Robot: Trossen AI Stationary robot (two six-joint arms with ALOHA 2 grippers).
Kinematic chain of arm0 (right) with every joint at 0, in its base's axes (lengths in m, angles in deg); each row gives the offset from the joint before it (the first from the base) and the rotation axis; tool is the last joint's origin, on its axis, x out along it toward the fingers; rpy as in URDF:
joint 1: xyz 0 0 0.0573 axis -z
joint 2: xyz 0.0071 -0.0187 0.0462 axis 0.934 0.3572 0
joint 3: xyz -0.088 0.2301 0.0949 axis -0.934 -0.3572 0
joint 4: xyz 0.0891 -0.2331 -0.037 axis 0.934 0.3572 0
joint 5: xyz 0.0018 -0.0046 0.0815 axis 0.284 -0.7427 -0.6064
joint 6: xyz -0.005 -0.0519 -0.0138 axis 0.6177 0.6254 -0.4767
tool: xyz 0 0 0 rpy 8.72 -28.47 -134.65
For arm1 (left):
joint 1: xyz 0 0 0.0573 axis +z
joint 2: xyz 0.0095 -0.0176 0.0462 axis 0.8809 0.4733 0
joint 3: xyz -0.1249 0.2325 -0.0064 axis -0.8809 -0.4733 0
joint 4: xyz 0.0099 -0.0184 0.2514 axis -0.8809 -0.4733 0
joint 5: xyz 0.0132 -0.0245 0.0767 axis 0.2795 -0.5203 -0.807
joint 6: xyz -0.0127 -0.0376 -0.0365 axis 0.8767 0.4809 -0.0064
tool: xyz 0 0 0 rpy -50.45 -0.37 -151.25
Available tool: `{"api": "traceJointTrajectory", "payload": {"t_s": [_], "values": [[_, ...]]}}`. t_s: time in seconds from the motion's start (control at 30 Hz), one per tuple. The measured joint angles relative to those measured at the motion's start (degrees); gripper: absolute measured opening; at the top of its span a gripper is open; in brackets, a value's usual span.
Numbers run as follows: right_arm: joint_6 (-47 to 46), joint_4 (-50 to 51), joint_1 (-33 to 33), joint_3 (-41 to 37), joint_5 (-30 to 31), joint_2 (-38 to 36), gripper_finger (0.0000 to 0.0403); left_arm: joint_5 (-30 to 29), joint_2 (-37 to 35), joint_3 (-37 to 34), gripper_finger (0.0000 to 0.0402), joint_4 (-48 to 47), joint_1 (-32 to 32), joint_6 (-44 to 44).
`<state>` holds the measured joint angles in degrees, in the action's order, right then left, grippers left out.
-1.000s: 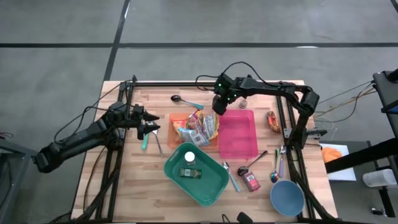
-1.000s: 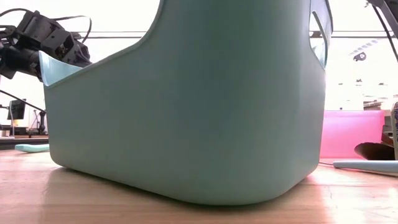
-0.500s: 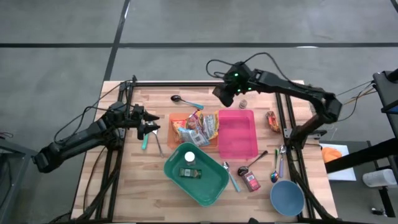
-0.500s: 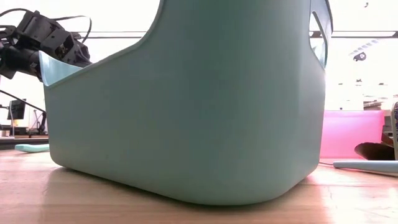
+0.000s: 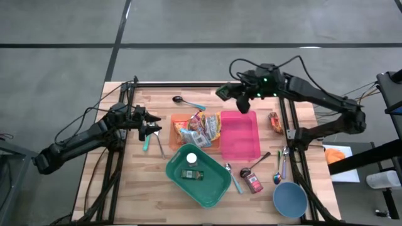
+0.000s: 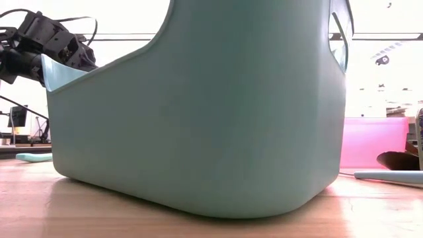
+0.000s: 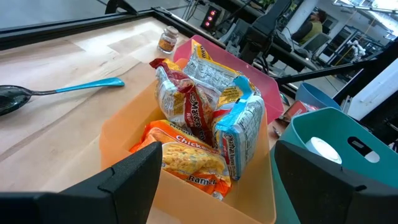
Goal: Pick & Place Food Item
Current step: Put the green seasoning can into the green bin
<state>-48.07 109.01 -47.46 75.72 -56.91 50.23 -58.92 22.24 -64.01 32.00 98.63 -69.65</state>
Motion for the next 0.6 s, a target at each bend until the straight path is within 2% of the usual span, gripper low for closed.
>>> {"api": "traceJointTrajectory", "payload": {"t_s": [0.17,0.3,0.43,0.6], "values": [[-0.07,0.02,-3.63,0.02,-5.46,-2.23,0.0122,0.00,0.02,0.00,0.0315,0.00,0.00,0.00],[0.14,1.58,-7.26,0.02,-10.02,-2.00,0.0140,0.00,0.01,-0.01,0.0315,0.00,-0.01,0.00],[-0.24,3.70,-11.85,0.02,-10.32,-0.08,0.0133,0.00,0.02,-0.02,0.0315,0.00,-0.02,0.00],[-6.05,3.47,-16.73,0.02,-9.46,3.08,0.0122,0.00,0.02,-0.01,0.0315,-0.02,0.00,0.00]]}}
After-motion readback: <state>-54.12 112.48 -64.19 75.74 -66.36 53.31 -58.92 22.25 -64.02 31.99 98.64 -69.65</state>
